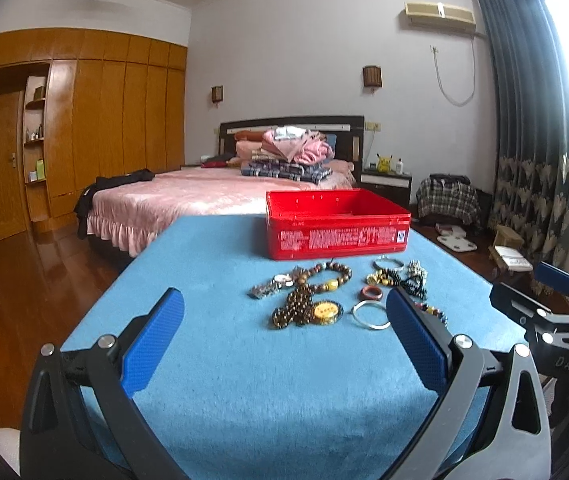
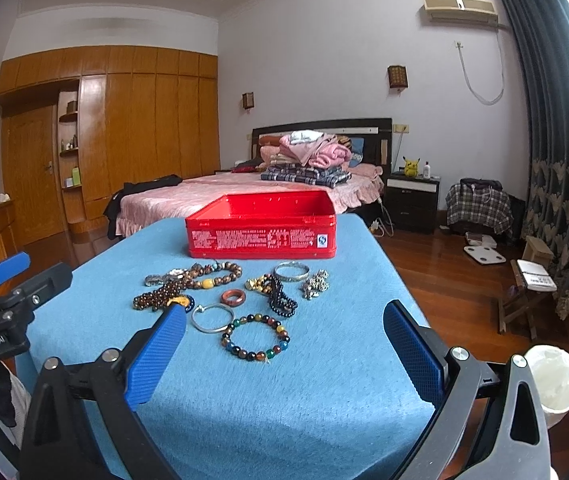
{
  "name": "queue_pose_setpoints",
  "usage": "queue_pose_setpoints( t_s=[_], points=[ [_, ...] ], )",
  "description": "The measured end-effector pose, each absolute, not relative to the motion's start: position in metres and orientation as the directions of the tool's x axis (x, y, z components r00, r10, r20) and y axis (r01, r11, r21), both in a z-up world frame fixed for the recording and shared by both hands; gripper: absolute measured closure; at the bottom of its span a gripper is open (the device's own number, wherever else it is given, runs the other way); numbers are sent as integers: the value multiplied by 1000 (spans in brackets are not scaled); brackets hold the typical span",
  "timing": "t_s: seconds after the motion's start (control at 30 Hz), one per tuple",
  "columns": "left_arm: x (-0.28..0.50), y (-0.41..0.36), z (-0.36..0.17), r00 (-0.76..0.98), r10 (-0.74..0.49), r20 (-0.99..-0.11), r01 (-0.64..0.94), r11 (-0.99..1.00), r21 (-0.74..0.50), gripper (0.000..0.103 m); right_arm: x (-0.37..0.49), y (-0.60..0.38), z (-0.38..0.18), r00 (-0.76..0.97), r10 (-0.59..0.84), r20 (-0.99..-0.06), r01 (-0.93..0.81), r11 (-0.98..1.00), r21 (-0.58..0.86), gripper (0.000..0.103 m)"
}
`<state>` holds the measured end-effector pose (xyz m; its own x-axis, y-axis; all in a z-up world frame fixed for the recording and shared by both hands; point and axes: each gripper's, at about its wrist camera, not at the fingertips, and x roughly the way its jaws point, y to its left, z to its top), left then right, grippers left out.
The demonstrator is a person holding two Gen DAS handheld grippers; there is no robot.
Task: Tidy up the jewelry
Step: 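Lower the right tool onto the multicolored bead bracelet and close it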
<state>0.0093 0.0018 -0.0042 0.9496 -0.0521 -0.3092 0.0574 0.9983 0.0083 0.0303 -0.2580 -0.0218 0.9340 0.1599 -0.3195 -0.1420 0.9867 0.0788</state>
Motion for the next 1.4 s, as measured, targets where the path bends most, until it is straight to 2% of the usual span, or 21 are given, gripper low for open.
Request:
queue_pose_setpoints(
  t_s=[0.13,0.23,0.43,0.5,0.6,0.63,0.67,0.7,0.83,0.93,1.0,1.1,1.3,1.4],
  points=[
    [20,-1,-16,940,-50,-337,54,999,3,5,38,-251,-22,925,167,-341,-146,986,85,7],
    [31,-3,-23,929,-51,-366,54,999,-3,5,51,-250,-28,913,183,-364,-158,983,97,11],
    [50,-4,-35,914,-59,-401,44,998,-46,5,79,-251,-43,876,195,-441,-168,981,101,30],
    [57,-10,-38,911,-60,-407,48,998,-40,6,91,-252,-50,854,217,-472,-178,976,127,41],
    [65,-16,-42,904,-71,-421,58,997,-43,10,104,-253,-63,835,202,-511,-165,979,118,49],
    [69,-20,-44,900,-76,-429,62,997,-46,15,108,-254,-66,822,210,-529,-167,978,128,51],
    [73,-23,-46,897,-80,-435,65,997,-48,24,109,-255,-67,816,222,-534,-171,975,144,52],
    [77,-26,-48,893,-83,-442,68,996,-49,27,109,-256,-67,820,227,-525,-175,973,148,53],
    [89,-34,-53,890,-89,-448,71,996,-57,28,114,-252,-71,820,230,-524,-198,973,118,57],
    [93,-42,-54,887,-101,-450,84,995,-57,28,118,-244,-72,815,243,-527,-231,969,90,67],
    [93,-47,-55,886,-111,-451,95,994,-56,28,119,-240,-73,808,263,-527,-263,962,76,82],
    [95,-54,-55,883,-121,-454,108,993,-55,28,119,-238,-71,806,257,-533,-282,959,36,94],
    [103,-76,-57,864,-163,-477,150,987,-64,36,121,-262,-65,832,182,-524,-187,981,44,95],
    [107,-91,-61,852,-178,-493,179,983,-46,43,124,-279,-63,841,164,-516,-155,986,61,95]
  ],
)
